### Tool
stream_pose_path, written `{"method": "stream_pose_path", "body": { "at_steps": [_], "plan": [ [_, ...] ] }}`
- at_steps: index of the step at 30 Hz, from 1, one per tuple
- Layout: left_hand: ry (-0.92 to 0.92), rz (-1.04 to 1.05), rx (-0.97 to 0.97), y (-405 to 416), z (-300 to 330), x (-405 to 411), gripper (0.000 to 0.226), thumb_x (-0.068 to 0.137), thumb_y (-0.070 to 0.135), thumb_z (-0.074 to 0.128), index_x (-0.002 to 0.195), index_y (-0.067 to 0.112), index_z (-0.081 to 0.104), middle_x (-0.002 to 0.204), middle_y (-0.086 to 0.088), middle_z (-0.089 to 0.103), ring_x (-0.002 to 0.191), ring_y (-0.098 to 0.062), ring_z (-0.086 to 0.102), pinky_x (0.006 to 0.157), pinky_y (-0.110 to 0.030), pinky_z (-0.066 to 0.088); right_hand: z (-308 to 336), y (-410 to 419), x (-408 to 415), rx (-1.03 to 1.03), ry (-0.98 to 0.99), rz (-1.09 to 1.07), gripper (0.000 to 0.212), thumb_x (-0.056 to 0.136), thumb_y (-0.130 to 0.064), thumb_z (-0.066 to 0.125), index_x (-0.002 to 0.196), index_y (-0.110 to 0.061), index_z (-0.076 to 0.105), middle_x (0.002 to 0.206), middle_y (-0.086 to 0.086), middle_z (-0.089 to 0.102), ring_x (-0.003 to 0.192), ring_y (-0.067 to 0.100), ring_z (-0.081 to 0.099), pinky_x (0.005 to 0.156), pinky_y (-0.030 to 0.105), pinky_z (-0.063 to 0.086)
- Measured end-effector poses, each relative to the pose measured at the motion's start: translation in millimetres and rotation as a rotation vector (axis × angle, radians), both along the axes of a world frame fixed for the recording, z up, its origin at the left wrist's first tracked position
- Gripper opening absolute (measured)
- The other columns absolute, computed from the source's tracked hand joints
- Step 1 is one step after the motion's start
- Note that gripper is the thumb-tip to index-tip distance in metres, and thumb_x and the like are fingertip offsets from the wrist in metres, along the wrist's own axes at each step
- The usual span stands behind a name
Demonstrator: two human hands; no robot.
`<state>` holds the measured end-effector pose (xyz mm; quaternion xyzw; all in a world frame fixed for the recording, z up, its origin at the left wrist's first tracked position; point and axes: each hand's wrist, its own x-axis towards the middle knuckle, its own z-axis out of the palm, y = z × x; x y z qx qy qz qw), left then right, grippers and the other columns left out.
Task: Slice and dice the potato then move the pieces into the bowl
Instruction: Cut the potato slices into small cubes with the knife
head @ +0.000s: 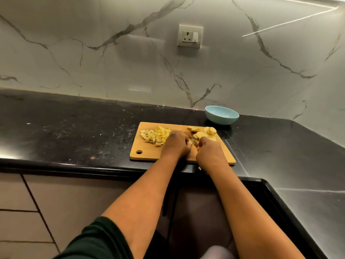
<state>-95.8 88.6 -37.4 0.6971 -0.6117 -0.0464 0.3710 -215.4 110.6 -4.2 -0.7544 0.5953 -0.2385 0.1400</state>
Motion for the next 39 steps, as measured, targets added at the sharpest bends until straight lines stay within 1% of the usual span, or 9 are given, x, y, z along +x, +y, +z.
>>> {"method": "stream_pose_path", "body": {
  "at_steps": [3,6,11,17,21,27,31,35,39],
  "plan": [
    [0.006,0.001,0.008,1,1,1,0.022,0.087,0.016,0.055,0.092,0.011,0.075,0.099,-0.008,0.071,0.089,-0.021,0.063,0.075,-0.027,0.048,-6,4,4,-0.028,-0.054,0.023,0.015,0.096,-0.009,0.045,0.104,-0.012,0.057,0.092,0.005,0.051,0.083,0.02,0.049,0.07,0.03,0.041],
    [0.003,0.002,0.004,-1,0,2,0.021,0.086,0.016,0.056,0.092,0.011,0.075,0.097,-0.009,0.071,0.089,-0.021,0.063,0.076,-0.027,0.048,-11,6,7,-0.047,-0.086,0.017,0.01,0.096,-0.009,0.045,0.094,-0.015,0.053,0.091,0.008,0.055,0.081,0.021,0.051,0.068,0.03,0.04],
    [-0.018,0.013,-0.011,-3,-2,1,0.019,0.085,0.016,0.056,0.087,0.009,0.074,0.093,-0.009,0.068,0.086,-0.021,0.061,0.076,-0.029,0.052,-18,7,10,-0.05,-0.087,0.006,0.017,0.095,-0.014,0.046,0.109,-0.014,0.054,0.101,0.01,0.059,0.091,0.026,0.057,0.07,0.031,0.041],
    [-0.018,0.011,-0.009,-6,-4,2,0.018,0.086,0.017,0.056,0.084,0.011,0.072,0.088,-0.007,0.068,0.078,-0.017,0.059,0.067,-0.025,0.046,-17,5,11,-0.068,-0.045,-0.005,0.019,0.096,-0.009,0.043,0.109,-0.014,0.056,0.097,0.006,0.059,0.083,0.021,0.054,0.069,0.031,0.044],
    [-0.025,-0.002,0.007,-8,-4,3,0.019,0.087,0.015,0.055,0.086,0.009,0.073,0.088,-0.008,0.068,0.079,-0.017,0.059,0.067,-0.024,0.043,-18,7,17,-0.135,0.043,-0.018,0.022,0.1,-0.009,0.038,0.112,-0.011,0.056,0.105,0.009,0.063,0.092,0.024,0.061,0.067,0.028,0.041],
    [-0.007,0.0,0.027,-11,-2,6,0.018,0.09,0.015,0.058,0.093,0.008,0.074,0.099,-0.01,0.069,0.091,-0.021,0.061,0.073,-0.024,0.043,-11,2,25,-0.113,0.084,-0.039,0.024,0.1,-0.01,0.041,0.117,-0.01,0.057,0.113,0.011,0.063,0.101,0.024,0.062,0.07,0.026,0.04],
    [0.055,0.001,0.03,-11,-1,9,0.019,0.091,0.014,0.063,0.104,0.01,0.076,0.111,-0.008,0.071,0.103,-0.02,0.063,0.088,-0.025,0.046,-7,4,24,-0.064,0.076,-0.015,0.026,0.099,-0.009,0.041,0.12,-0.011,0.057,0.116,0.011,0.062,0.104,0.025,0.061,0.074,0.028,0.043],
    [0.087,0.0,0.034,-11,-2,10,0.02,0.091,0.015,0.065,0.107,0.01,0.075,0.114,-0.007,0.071,0.105,-0.019,0.063,0.093,-0.026,0.047,-5,11,9,-0.013,0.043,-0.023,0.021,0.097,-0.006,0.041,0.106,-0.013,0.058,0.105,0.009,0.06,0.085,0.021,0.054,0.068,0.029,0.04],
    [0.114,0.009,0.029,-11,-3,10,0.02,0.092,0.015,0.064,0.108,0.011,0.074,0.115,-0.006,0.07,0.105,-0.018,0.063,0.093,-0.027,0.048,-6,22,-6,0.042,0.078,-0.043,0.017,0.092,-0.003,0.046,0.097,-0.016,0.055,0.092,0.004,0.053,0.078,0.019,0.052,0.067,0.032,0.047]
  ]
}}
